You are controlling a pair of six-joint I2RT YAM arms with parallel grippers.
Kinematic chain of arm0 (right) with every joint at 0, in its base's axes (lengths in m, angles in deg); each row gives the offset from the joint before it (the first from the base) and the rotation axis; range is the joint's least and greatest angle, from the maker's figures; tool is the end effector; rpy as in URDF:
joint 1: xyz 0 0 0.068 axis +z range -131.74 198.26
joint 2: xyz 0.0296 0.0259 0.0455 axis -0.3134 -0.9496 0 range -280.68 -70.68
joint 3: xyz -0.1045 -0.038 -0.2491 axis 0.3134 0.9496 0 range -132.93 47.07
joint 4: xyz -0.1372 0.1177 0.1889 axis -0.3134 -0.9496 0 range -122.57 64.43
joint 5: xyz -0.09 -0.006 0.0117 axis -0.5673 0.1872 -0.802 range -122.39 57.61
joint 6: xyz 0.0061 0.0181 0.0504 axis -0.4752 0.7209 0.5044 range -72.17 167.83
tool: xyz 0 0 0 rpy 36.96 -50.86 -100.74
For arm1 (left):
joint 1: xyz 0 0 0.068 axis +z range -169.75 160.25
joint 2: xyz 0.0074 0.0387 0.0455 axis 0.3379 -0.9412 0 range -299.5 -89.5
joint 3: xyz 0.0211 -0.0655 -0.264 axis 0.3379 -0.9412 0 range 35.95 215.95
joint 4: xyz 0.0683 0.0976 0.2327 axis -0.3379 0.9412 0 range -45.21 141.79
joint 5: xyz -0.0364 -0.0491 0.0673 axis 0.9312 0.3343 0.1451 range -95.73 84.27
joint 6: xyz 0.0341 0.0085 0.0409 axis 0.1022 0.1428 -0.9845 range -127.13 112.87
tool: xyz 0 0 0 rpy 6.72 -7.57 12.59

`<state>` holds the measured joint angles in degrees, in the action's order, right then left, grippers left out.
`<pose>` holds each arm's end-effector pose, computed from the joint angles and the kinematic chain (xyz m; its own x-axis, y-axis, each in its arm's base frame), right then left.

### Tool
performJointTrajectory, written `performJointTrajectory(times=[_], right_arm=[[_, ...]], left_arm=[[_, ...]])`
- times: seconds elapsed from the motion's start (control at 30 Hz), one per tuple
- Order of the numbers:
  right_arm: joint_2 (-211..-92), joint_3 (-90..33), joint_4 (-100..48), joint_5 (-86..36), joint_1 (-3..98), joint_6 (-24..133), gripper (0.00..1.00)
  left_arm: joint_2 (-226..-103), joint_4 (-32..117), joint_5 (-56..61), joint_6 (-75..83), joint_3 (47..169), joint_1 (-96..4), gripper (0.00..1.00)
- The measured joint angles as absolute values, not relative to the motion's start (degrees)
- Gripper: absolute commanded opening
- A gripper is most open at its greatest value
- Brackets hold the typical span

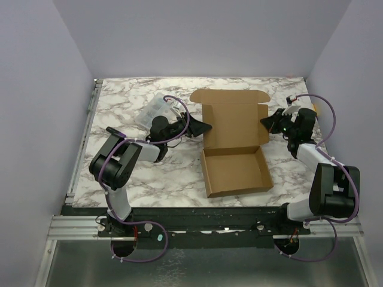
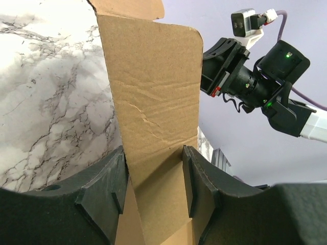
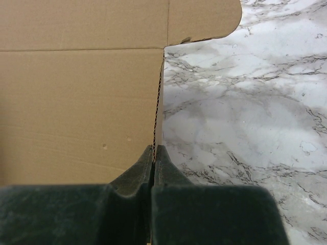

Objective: Fold the paper box
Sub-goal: Adjust the paper box at the center of the board.

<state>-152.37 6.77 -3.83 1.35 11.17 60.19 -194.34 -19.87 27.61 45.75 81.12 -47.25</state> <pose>0.3030 -0.0179 0.2229 -0.4151 0.2311 -0.8799 -0.3352 0.8603 0.3841 0.3160 -0.1865 0.1966 -0.6483 -0.4135 -0.6393 0.5874 0.2626 -0.7655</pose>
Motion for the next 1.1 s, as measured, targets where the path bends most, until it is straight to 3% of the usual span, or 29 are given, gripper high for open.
performJointTrajectory(times=[1.1], right_arm=[[-152.4,6.9,-3.2,1.7,11.2,60.2,0.00]], left_arm=[[-193.6,-19.2,27.2,45.4,80.5,-47.5,0.52]])
